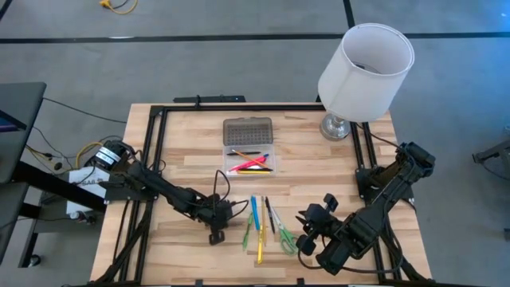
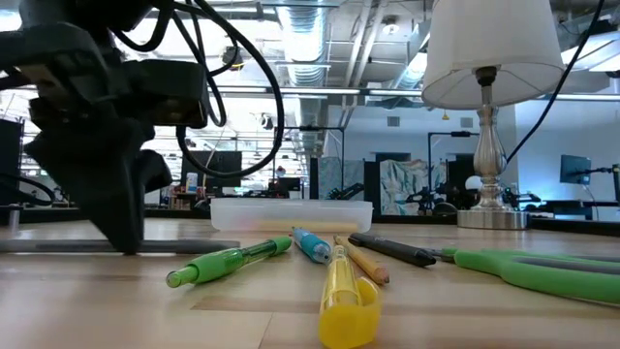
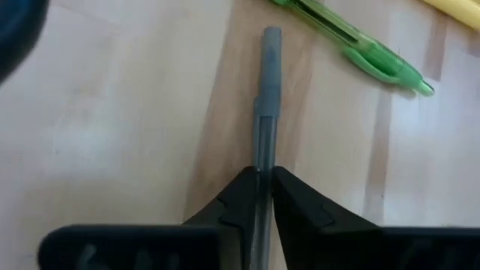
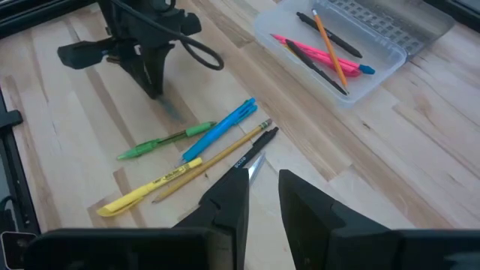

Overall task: Pick & place school supplies into a supply box
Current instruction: Put the black transparent pen into the supply box

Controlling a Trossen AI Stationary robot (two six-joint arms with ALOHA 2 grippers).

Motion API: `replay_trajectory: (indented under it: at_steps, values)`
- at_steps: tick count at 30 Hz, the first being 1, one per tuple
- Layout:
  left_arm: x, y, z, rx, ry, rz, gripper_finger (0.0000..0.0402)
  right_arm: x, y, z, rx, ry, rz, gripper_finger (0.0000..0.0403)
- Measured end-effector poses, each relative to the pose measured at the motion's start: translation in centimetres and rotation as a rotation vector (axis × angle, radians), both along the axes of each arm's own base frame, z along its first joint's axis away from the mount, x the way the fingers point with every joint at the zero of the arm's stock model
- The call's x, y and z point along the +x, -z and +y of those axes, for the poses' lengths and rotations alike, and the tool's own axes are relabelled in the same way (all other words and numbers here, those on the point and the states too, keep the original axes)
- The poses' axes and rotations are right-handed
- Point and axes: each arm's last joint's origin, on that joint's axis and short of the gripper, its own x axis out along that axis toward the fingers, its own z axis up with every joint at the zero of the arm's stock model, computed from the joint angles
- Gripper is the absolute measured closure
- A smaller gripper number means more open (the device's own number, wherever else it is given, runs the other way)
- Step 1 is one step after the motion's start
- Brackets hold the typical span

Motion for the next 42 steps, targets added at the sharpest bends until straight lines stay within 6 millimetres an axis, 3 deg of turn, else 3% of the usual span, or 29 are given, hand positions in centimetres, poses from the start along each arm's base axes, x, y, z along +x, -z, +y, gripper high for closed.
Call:
replay_trajectory:
  at_steps: [10,25,42]
  values:
    - [0.4,-0.8,-0.4,0.047,0.138,0.043,0.0310,0.3,0.0,-0.4,-0.004,0.013,0.004,0.0335]
    - [0.5,-1.4,-0.9,0.180,0.274,0.033,0.0313,0.4,0.0,-0.5,-0.006,0.017,0.005,0.0335]
    - [1.1,-1.5,-1.2,0.209,0.221,-0.050,0.0313,0.9,0.0,-1.0,-0.011,0.027,0.005,0.0335]
